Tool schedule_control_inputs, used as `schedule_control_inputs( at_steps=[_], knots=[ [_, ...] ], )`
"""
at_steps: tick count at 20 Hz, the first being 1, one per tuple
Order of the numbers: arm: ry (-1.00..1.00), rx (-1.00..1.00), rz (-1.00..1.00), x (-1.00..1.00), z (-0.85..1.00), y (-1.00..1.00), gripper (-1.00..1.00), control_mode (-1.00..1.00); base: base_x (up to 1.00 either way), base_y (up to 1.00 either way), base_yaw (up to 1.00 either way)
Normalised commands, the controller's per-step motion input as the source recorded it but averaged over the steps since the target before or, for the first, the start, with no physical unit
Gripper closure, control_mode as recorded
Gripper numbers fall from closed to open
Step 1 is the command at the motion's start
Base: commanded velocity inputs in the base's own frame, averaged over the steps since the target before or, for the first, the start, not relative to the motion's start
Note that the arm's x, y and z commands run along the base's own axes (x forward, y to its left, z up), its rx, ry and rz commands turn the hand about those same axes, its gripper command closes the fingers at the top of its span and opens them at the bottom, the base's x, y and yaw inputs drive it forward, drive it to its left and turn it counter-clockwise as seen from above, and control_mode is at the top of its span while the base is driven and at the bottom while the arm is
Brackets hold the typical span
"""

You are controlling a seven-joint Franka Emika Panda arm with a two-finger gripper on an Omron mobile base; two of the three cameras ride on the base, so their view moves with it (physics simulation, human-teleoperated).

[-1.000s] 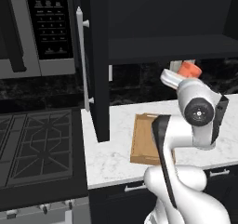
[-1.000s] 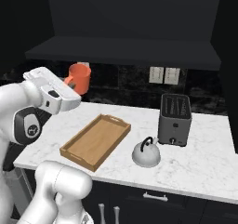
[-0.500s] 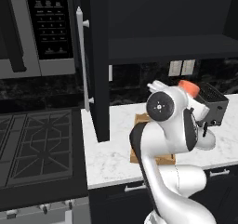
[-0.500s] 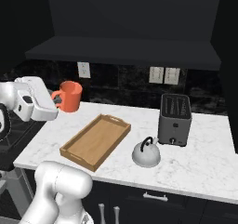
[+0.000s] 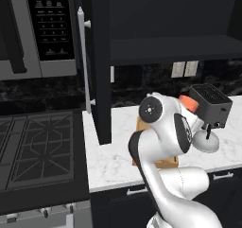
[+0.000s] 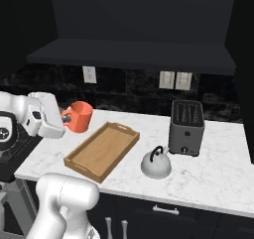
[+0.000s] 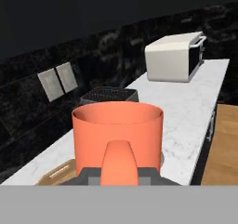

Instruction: Pick the kettle from the counter and place it on the tray. Then pick the mug from the cabinet and place it on the tray. Then close the cabinet doors.

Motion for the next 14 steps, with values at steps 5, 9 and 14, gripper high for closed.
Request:
schedule_control_inputs(
  at_steps=[5,9,14],
  knots=[
    [-0.01,0.0,0.0,0.51,-0.67,-0.03,1.0,-1.0,0.0,0.0,0.0],
    [-0.04,0.0,0.0,0.48,-0.68,-0.02,1.0,-1.0,0.0,0.0,0.0],
    [-0.02,0.0,-0.02,0.47,-0.62,-0.05,1.0,-1.0,0.0,0.0,0.0]
  ],
)
